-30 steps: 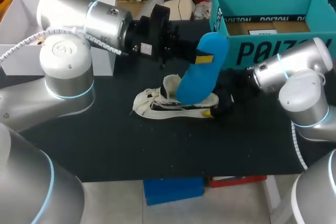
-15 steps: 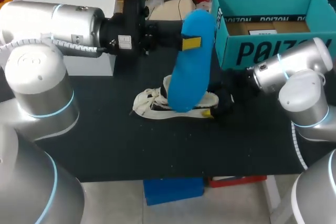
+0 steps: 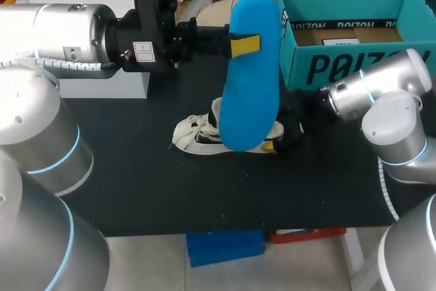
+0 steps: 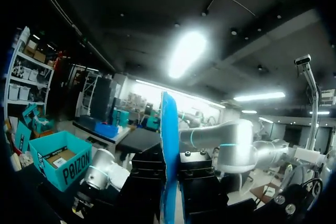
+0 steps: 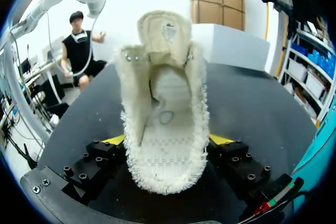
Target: Take the shoe out of the shoebox, open the shoe tongue, remove and reinsert the insole, then place the shoe into the shoebox
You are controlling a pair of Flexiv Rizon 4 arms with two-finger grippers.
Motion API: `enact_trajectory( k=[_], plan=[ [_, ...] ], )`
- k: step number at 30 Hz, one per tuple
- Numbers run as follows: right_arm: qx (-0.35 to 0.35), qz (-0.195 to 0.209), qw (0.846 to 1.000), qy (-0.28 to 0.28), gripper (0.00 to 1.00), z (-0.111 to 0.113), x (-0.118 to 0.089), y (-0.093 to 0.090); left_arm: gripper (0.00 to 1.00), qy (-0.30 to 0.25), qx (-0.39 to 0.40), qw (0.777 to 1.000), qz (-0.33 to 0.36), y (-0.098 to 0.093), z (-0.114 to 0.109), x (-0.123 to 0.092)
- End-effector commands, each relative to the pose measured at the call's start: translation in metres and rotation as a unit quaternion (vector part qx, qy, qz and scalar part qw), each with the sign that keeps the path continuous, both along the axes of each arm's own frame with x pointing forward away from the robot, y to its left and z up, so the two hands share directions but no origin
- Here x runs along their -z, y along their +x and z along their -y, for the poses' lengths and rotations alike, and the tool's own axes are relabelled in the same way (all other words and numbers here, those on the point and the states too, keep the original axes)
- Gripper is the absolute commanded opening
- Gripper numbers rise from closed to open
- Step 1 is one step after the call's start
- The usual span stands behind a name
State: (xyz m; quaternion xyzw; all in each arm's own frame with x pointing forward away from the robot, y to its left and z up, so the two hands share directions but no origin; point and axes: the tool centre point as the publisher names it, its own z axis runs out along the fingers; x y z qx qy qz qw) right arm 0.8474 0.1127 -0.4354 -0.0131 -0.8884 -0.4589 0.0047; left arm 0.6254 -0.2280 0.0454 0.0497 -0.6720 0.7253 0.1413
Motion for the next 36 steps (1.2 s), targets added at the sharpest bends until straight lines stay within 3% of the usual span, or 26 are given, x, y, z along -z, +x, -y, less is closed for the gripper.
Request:
enact_trajectory(
  k=[1,14,18,19,20,21,22,36],
  plan=[
    [0.001,0.0,1.0,-0.001,0.0,0.0,0.002,0.001,0.0,0.008,-0.023,1.0,-0.004,-0.007,-0.007,-0.011],
    [0.001,0.0,1.0,-0.001,0.0,0.0,0.002,0.001,0.0,-0.005,-0.039,0.999,-0.014,-0.005,-0.011,-0.006],
    [0.003,-0.007,1.0,-0.028,0.01,0.005,-0.001,0.005,0.0,-0.005,-0.039,0.999,-0.014,-0.005,-0.011,-0.006],
    [0.004,-0.007,1.0,-0.029,0.16,0.006,-0.001,0.005,0.0,-0.005,-0.039,0.999,-0.014,-0.005,-0.011,-0.006],
    [0.005,-0.01,0.999,-0.043,0.39,0.009,-0.003,0.006,0.0,-0.005,-0.039,0.999,-0.014,-0.005,-0.011,-0.006],
    [0.003,-0.015,0.998,-0.053,0.51,0.009,-0.003,0.006,0.0,-0.005,-0.039,0.999,-0.014,-0.005,-0.011,-0.006],
    [0.003,-0.019,0.997,-0.072,1.0,0.012,-0.004,0.006,0.0,-0.005,-0.039,0.999,-0.014,-0.005,-0.011,-0.006],
    [0.01,-0.008,0.981,-0.192,1.0,0.036,-0.022,0.0,0.0,-0.005,-0.039,0.999,-0.014,-0.005,-0.011,-0.006]
  ],
)
